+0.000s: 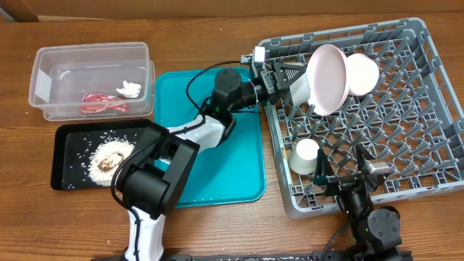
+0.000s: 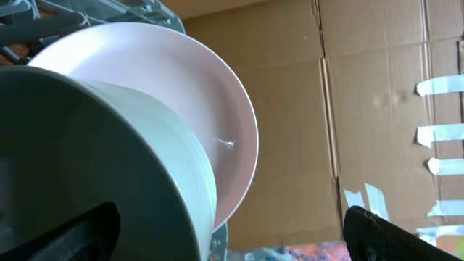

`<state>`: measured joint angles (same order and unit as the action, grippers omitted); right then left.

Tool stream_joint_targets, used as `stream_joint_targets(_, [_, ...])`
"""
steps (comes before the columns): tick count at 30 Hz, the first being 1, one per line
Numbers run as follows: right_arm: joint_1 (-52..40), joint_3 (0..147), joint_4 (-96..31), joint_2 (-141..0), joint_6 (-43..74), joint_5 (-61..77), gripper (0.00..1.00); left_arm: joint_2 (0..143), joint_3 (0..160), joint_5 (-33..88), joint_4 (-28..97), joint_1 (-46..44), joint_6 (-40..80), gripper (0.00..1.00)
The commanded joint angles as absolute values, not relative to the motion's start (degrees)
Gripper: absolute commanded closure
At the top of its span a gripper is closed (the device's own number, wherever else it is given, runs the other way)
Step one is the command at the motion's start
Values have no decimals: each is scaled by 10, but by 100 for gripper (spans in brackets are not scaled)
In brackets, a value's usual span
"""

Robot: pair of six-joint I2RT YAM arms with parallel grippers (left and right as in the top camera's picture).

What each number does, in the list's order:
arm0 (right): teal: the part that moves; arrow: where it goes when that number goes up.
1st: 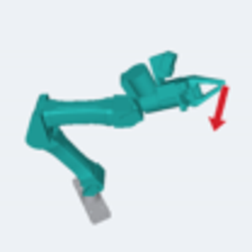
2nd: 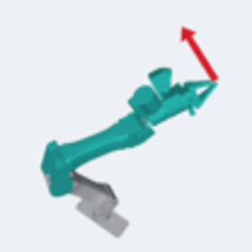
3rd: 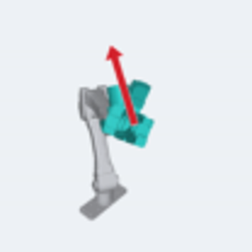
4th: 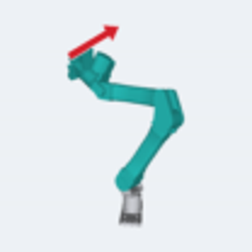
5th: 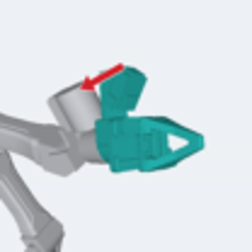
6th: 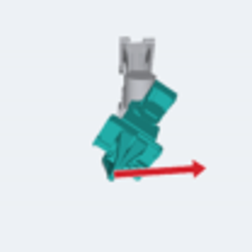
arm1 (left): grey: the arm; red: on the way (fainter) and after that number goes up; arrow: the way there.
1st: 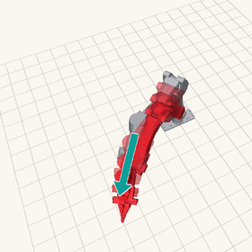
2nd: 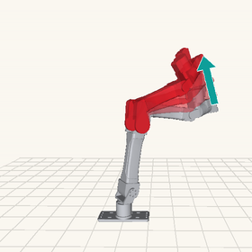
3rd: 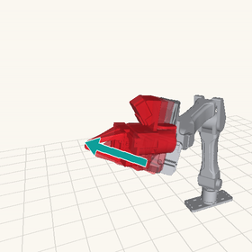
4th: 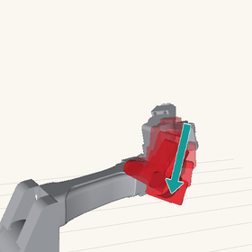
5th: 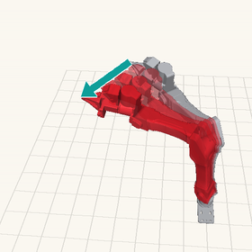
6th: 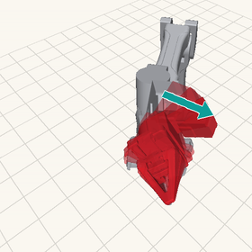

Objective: Sort waste into correct bins and load items into the dishwasher
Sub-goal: 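Carry the empty bowl to the dish rack and set it in the back slots, then release the bowl and retract the left gripper to the front left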

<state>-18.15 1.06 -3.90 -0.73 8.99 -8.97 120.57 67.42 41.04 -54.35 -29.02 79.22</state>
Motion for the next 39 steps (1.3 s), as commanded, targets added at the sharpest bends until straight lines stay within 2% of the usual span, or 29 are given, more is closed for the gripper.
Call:
stream_joint_targets(1, [-185, 4, -35, -2, 89, -89, 0, 1214, 670, 465, -547, -269, 815, 0])
stream_joint_targets(12, [-185, 4, -35, -2, 89, -89, 0, 1181, 670, 555, -546, -212, 840, 0])
stream_joint_targets(16, [-185, 4, -35, -2, 89, -89, 0, 1140, 670, 589, -524, -193, 810, 0])
stream_joint_targets(18, [-185, 4, -35, -2, 89, -89, 0, 1110, 670, 602, -472, -182, 774, 0])
stream_joint_targets(21, [-185, 4, -35, -2, 89, -89, 0, 1047, 670, 599, -308, -167, 662, 0])
stream_joint_targets(24, [-185, 4, -35, -2, 89, -89, 0, 971, 670, 529, -73, -165, 511, 0])
stream_joint_targets(28, [-185, 4, -35, -2, 89, -89, 0, 850, 674, 304, 244, -166, 362, 0])
stream_joint_targets(32, [-185, 4, -35, -2, 89, -89, 0, 714, 675, 151, 441, -165, 281, 0])
stream_joint_targets(35, [-185, 4, -35, -2, 89, -89, 0, 637, 676, 88, 501, -166, 254, 0])
stream_joint_targets(39, [-185, 4, -35, -2, 89, -89, 0, 564, 676, 79, 504, -166, 242, 0])
